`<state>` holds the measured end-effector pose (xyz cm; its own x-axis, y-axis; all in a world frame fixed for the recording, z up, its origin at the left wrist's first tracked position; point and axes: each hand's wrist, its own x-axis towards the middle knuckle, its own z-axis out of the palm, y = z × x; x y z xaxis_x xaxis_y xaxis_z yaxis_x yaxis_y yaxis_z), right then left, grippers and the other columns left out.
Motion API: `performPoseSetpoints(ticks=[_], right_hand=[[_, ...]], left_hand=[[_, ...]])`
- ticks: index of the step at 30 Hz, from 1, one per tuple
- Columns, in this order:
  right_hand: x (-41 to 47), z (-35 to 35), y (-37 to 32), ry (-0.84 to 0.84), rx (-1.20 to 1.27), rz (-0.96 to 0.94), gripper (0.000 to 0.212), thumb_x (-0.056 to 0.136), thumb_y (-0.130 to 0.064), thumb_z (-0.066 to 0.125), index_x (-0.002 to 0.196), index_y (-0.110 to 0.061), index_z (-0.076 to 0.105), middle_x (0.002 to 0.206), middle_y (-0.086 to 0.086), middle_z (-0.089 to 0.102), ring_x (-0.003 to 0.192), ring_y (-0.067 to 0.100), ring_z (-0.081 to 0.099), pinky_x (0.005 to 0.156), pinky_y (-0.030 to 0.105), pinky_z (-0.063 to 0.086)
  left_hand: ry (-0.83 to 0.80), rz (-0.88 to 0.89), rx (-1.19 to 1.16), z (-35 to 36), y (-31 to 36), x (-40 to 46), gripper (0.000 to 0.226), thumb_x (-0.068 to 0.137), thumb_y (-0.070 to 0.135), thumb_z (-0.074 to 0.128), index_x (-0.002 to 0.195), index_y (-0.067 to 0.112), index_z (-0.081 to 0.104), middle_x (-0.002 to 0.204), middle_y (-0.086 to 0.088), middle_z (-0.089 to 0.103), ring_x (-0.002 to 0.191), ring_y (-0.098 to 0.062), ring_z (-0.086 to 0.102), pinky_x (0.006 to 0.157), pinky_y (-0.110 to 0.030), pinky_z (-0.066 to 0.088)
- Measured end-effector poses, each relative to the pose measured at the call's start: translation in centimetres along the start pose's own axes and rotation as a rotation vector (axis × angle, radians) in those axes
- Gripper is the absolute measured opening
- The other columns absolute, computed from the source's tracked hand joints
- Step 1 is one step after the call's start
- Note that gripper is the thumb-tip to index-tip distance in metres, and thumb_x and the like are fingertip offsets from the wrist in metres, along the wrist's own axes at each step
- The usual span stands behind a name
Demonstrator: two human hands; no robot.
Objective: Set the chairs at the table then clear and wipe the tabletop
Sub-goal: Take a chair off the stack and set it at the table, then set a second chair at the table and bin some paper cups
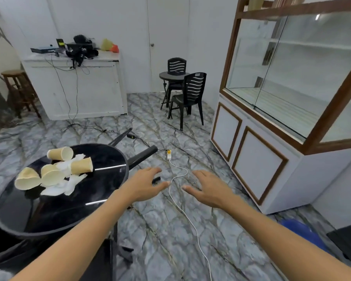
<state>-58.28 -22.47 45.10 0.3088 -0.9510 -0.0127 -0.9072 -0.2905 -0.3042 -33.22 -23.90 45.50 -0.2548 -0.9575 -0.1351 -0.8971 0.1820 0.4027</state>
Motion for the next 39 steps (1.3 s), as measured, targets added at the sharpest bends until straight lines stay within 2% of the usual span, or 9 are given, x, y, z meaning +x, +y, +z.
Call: performPoseSetpoints(ticks=[5,15,21,24,27,30,33,36,39], right_hand=[[6.6,-0.8,3.5,-0.009,-0.048,-0.027,0.08,0.091,-0.073,0.04,0.149,-0.018,0.035,0.153,0.003,0.042,0.137,0.021,0.041,0.111,0.037,0.036],[22.8,-3.6,8.0,-0.061,-0.059,-0.048,0.079,0.091,-0.072,0.041,0.149,-0.018,0.035,0.151,0.003,0.043,0.136,0.021,0.042,0.109,0.038,0.038],[32.5,-4.3,11.4,-0.089,-0.049,-0.064,0.078,0.092,-0.07,0.043,0.149,-0.016,0.036,0.151,0.005,0.042,0.136,0.023,0.041,0.109,0.038,0.039],[38.1,-4.4,13.4,-0.092,-0.047,-0.092,0.08,0.09,-0.073,0.042,0.148,-0.019,0.036,0.151,0.002,0.043,0.135,0.021,0.042,0.107,0.039,0.04],[43.6,-4.5,15.6,-0.108,-0.043,-0.132,0.08,0.092,-0.071,0.043,0.151,-0.018,0.033,0.152,0.002,0.041,0.135,0.022,0.043,0.107,0.039,0.04],[49.1,-5.1,17.9,-0.133,-0.062,-0.164,0.079,0.092,-0.068,0.046,0.152,-0.018,0.031,0.153,0.002,0.04,0.137,0.022,0.04,0.108,0.037,0.037],[54.3,-5.6,19.8,-0.138,-0.081,-0.211,0.074,0.091,-0.067,0.049,0.147,-0.019,0.037,0.146,0.001,0.046,0.131,0.021,0.046,0.103,0.037,0.041],[59.5,-5.7,21.4,-0.138,-0.097,-0.22,0.073,0.09,-0.068,0.047,0.143,-0.019,0.041,0.143,0.001,0.048,0.128,0.022,0.048,0.1,0.04,0.045],[64.4,-5.5,22.5,-0.167,-0.148,-0.261,0.072,0.089,-0.069,0.045,0.139,-0.017,0.044,0.139,0.002,0.049,0.126,0.023,0.048,0.102,0.041,0.044]], left_hand=[[0.007,0.0,-0.007,-0.5,-0.8,6.7,0.08,0.09,0.069,0.047,0.15,0.018,0.038,0.155,-0.002,0.042,0.142,-0.021,0.039,0.114,-0.037,0.036],[-0.03,-0.053,-0.023,-4.4,-3.0,22.1,0.093,0.081,0.082,0.041,0.151,0.021,0.037,0.156,0.0,0.04,0.142,-0.023,0.037,0.113,-0.046,0.039],[-0.052,-0.074,-0.011,-6.8,-4.9,30.9,0.088,0.084,0.078,0.042,0.15,0.02,0.038,0.15,-0.002,0.045,0.135,-0.022,0.045,0.109,-0.042,0.042],[-0.032,-0.094,-0.024,-7.8,-5.6,35.7,0.103,0.071,0.088,0.032,0.148,0.021,0.039,0.149,0.0,0.046,0.131,-0.02,0.048,0.106,-0.038,0.043],[-0.022,-0.116,-0.02,-8.3,-6.4,40.8,0.089,0.083,0.078,0.04,0.15,0.019,0.038,0.151,-0.001,0.045,0.133,-0.02,0.047,0.107,-0.037,0.043],[-0.022,-0.161,-0.032,-9.1,-6.9,45.5,0.11,0.066,0.093,0.028,0.149,0.021,0.038,0.149,0.0,0.045,0.129,-0.017,0.049,0.107,-0.037,0.044],[-0.022,-0.192,0.009,-9.7,-7.8,49.9,0.098,0.076,0.086,0.036,0.149,0.021,0.038,0.151,0.0,0.044,0.134,-0.019,0.046,0.109,-0.038,0.042],[-0.022,-0.214,0.063,-10.6,-9.0,54.2,0.113,0.065,0.094,0.024,0.15,0.021,0.037,0.154,0.001,0.04,0.139,-0.021,0.04,0.111,-0.041,0.04],[-0.031,-0.237,0.097,-10.7,-10.5,58.4,0.096,0.078,0.085,0.035,0.15,0.022,0.037,0.154,0.002,0.039,0.138,-0.021,0.04,0.11,-0.043,0.042]])
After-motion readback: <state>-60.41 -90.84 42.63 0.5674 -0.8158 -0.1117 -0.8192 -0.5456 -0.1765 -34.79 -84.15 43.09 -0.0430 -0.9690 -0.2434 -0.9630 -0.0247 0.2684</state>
